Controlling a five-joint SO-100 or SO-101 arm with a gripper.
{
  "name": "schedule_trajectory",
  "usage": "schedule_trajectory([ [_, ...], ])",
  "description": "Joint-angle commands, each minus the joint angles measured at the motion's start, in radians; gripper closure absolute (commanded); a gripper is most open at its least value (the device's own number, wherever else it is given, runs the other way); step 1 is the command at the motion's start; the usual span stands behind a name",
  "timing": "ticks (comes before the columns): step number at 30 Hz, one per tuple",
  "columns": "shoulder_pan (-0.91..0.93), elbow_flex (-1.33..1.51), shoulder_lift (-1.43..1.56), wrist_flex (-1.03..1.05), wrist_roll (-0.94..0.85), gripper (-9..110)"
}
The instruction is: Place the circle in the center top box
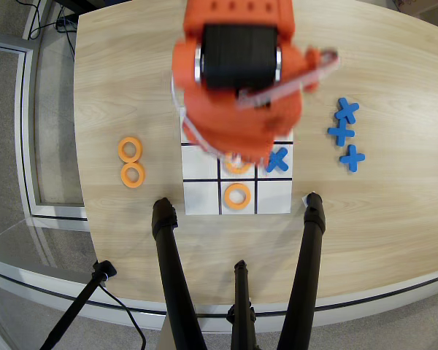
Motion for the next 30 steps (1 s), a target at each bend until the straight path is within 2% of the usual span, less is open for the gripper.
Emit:
schedule_trajectory([
  [1, -0.020, 0.304, 0.299, -0.074, -0.048, 88],
  [6, -0.021, 0.726, 0.676, -0.183, -0.130, 88],
  [12, -0.028, 1.060, 0.979, -0.196, -0.209, 88],
  [30, -0.020, 1.519, 1.289, -0.290, -0.261, 88],
])
